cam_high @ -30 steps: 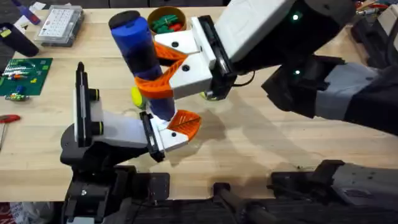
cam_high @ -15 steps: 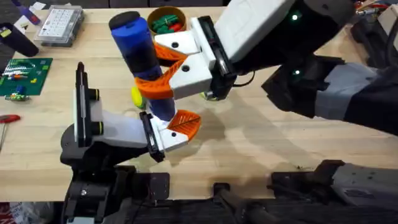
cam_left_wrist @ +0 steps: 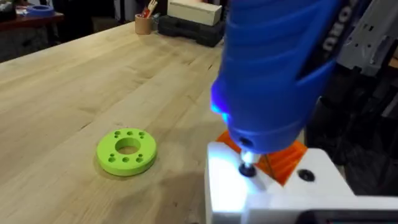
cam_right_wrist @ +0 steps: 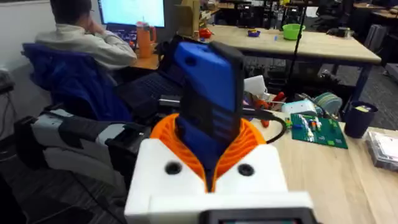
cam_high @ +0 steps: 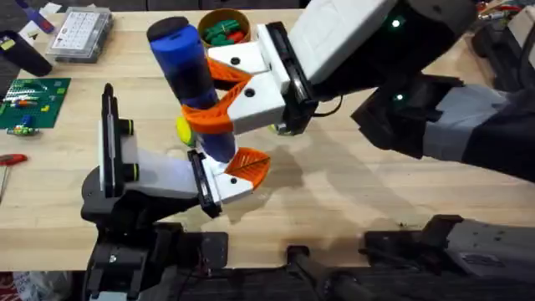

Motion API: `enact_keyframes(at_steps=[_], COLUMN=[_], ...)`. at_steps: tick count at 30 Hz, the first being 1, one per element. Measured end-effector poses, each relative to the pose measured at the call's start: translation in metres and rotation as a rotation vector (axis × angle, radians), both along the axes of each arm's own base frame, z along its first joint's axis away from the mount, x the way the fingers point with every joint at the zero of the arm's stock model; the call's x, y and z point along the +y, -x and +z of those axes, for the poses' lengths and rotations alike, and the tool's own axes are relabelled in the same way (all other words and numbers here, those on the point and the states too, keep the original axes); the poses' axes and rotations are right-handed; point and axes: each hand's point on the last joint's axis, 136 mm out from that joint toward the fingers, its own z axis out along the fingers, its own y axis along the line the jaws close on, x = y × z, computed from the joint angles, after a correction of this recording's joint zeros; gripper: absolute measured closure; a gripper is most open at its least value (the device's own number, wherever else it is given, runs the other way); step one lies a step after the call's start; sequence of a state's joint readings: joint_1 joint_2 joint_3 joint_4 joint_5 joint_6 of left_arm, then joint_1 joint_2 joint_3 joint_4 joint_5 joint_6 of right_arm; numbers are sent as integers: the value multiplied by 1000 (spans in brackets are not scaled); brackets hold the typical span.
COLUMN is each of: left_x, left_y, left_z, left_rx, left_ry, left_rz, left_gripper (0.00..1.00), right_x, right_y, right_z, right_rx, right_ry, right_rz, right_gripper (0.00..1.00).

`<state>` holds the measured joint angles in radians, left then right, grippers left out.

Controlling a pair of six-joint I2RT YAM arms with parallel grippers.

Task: Pick up the gripper from the table and insert it into the empty holder that is missing its gripper. Then pick up a screw, insert it into the mounting hole, and use the screwdriver to tighten it. Finally, clean up the table by picking up the vegetable and placing it into the bucket.

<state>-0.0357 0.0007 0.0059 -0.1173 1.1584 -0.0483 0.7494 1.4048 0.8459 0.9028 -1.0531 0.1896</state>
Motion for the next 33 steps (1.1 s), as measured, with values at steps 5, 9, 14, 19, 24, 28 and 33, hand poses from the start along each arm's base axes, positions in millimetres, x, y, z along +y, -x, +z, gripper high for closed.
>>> enact_keyframes(at_steps=[5,9,14,19,24,28,33], left_x=[0,0,0,0,0,0,0], left_y=[0,0,0,0,0,0,0], left_z=[0,0,2,1,1,1,1], left_rx=[-2,-7,-20,-12,-12,-12,-12], left_ry=[-1,-3,-7,-6,-6,-6,-6], left_rz=[0,-1,0,2,2,2,2], left_gripper=[996,996,996,996,996,996,996], right_x=[0,-3,-9,-23,-34,-43,-52], right_y=[1,1,-9,-45,-38,-30,-50], right_z=[1,2,7,98,162,176,159], right_rx=[-3,1,26,-19,-97,-103,-24], right_ry=[-5,-1,31,-26,-66,-39,37], right_rz=[3,20,58,-24,-40,-41,-90], right_gripper=[987,988,988,990,990,991,991])
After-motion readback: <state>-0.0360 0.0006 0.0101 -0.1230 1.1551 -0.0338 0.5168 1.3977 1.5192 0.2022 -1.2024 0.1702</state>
